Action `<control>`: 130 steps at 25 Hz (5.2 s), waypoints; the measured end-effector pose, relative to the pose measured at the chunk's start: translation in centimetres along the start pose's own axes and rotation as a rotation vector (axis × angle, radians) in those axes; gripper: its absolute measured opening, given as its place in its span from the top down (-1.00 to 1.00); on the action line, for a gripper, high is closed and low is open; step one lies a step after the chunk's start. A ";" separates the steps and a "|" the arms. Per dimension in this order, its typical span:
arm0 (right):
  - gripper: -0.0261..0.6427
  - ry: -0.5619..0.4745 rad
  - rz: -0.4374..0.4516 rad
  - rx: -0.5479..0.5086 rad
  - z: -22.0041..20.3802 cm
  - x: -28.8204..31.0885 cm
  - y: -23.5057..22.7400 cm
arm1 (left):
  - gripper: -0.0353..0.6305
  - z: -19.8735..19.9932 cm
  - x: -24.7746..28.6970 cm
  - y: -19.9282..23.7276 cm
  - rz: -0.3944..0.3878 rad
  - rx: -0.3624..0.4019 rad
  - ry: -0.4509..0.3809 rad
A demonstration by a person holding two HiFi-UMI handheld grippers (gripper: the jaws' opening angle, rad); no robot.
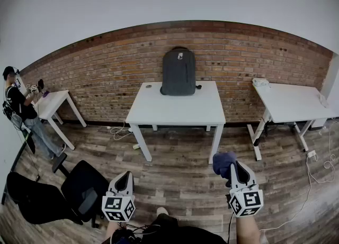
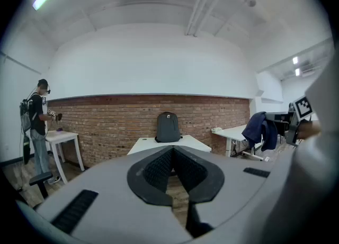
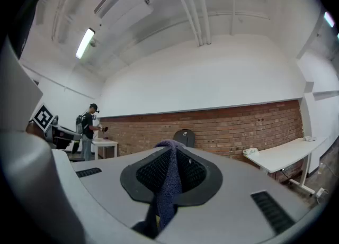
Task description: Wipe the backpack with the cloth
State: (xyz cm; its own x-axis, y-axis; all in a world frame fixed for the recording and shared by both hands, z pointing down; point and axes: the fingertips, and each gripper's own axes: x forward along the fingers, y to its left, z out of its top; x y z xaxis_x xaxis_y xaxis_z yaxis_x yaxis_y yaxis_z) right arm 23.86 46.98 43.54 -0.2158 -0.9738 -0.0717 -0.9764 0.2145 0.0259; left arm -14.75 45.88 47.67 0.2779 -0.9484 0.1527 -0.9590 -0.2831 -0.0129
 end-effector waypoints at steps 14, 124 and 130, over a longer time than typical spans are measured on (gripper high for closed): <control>0.83 -0.022 0.030 0.000 0.3 5.8 -0.2 | 0.90 0.1 6.7 0.8 -0.032 -0.006 -0.009; 0.83 0.045 -0.048 -0.063 1.4 87.2 -23.0 | 0.90 11.2 70.5 22.2 -0.008 -0.065 0.021; 0.83 0.142 -0.061 -0.101 1.1 91.9 -24.7 | 0.90 11.2 70.7 22.9 -0.008 -0.065 0.022</control>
State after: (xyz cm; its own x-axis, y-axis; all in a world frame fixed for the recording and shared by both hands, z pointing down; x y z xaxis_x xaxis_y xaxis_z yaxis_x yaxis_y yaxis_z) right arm 28.12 -47.70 35.22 -0.1460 -0.9871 0.0650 -0.9800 0.1533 0.1266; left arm -16.46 -29.31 47.13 0.2854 -0.9425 0.1737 -0.9584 -0.2805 0.0523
